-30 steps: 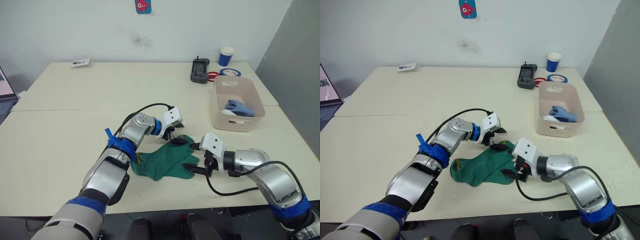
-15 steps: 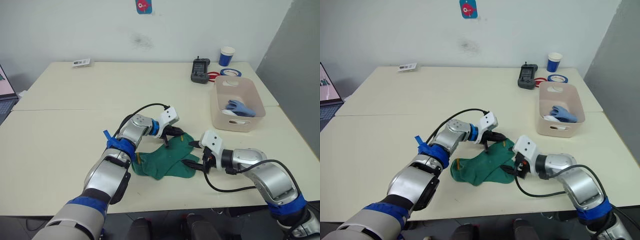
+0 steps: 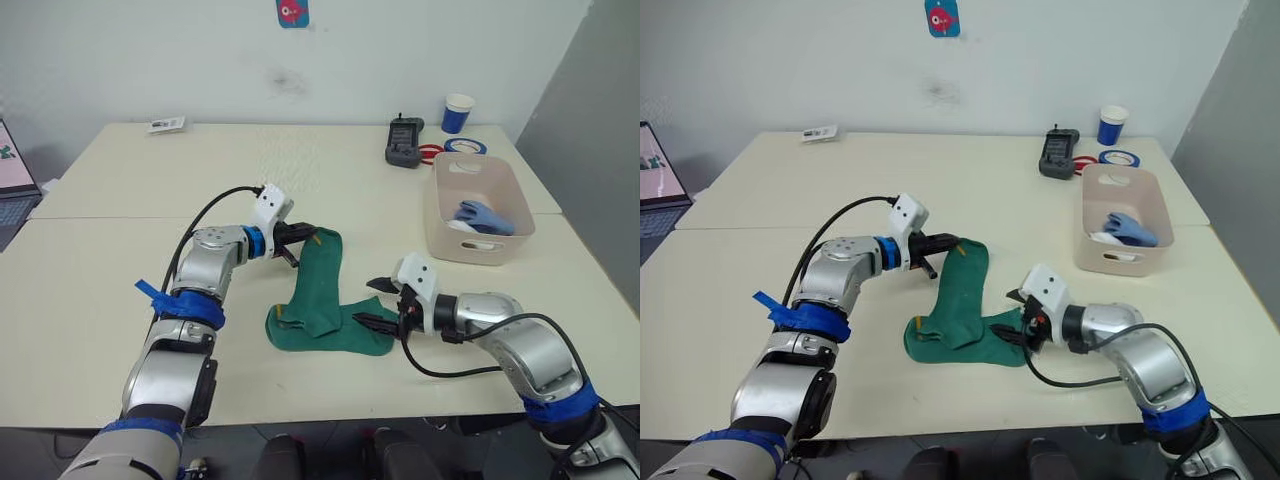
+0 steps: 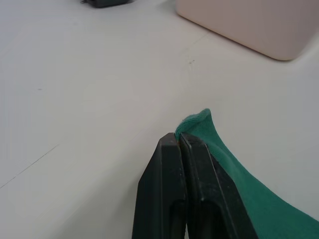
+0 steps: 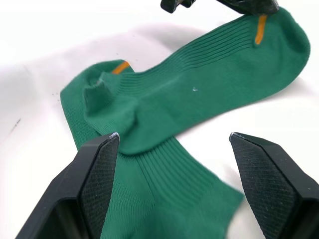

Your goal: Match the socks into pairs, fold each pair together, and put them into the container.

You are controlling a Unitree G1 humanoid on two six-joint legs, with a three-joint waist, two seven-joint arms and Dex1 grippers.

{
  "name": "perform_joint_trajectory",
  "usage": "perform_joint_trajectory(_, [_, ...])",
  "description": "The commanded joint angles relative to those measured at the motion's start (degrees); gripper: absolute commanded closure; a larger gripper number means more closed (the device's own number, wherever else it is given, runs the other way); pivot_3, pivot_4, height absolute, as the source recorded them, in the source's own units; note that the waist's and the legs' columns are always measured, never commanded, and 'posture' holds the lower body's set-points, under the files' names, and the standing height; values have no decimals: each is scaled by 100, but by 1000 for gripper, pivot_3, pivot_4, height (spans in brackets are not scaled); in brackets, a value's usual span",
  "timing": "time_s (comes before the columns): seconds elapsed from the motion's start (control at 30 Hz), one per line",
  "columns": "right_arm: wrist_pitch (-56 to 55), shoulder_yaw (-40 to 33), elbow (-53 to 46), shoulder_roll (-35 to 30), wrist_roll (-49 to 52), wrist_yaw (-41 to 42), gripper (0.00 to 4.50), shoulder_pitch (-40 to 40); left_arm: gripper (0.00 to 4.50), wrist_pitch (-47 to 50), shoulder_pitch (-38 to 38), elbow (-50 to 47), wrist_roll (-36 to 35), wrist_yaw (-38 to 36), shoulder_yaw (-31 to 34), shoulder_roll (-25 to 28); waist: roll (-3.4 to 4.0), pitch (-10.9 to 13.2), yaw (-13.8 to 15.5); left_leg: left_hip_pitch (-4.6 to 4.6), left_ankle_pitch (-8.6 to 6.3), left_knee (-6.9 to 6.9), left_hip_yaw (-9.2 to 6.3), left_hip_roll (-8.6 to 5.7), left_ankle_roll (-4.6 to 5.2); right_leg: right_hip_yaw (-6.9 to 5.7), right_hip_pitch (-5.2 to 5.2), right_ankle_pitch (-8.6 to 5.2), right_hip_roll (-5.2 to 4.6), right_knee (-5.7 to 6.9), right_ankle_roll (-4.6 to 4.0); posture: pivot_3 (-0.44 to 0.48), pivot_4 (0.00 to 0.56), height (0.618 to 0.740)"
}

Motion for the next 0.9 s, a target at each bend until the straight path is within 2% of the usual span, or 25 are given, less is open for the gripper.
perform_joint_trajectory(0.03, [-575,540,120,-68,-416,281,701,-325,4461,106,92,-360,-71,153,72,71,0,0,-2,0,0,0,0,-1,0,0,0,0,0,0,0,0,150,740])
perform_joint_trajectory(0.13, [-1424,1147,553,-102,-1011,569,701,-673,4461,193,243,-534,-53,213,6,38,0,0,-3,1,0,-1,-2,1,1,-3,0,0,3,0,0,0,150,740])
perform_joint_trajectory(0.23, [-1941,1418,894,20,-1290,759,701,-936,4461,300,294,-626,-66,283,-7,24,0,0,-3,1,0,0,-3,1,0,-5,0,0,4,0,0,0,150,740])
perform_joint_trajectory(0.63, [-2172,1669,1834,986,-1522,979,701,-1256,4461,394,383,-758,-31,248,-57,100,0,0,-4,2,0,2,-1,3,-1,-4,0,16,1,3,-28,0,150,740])
perform_joint_trajectory(0.73, [-2153,1674,1999,1095,-1521,1086,1313,-1308,4500,378,385,-749,-14,243,-70,127,0,0,-2,2,0,1,-4,4,-1,-7,0,16,1,4,-29,0,150,740])
perform_joint_trajectory(0.9, [-2176,1637,2103,1129,-1542,1191,3092,-1329,4500,401,405,-798,-27,238,-61,185,0,0,-2,2,0,1,-3,3,-1,-7,0,17,1,4,-29,0,150,740])
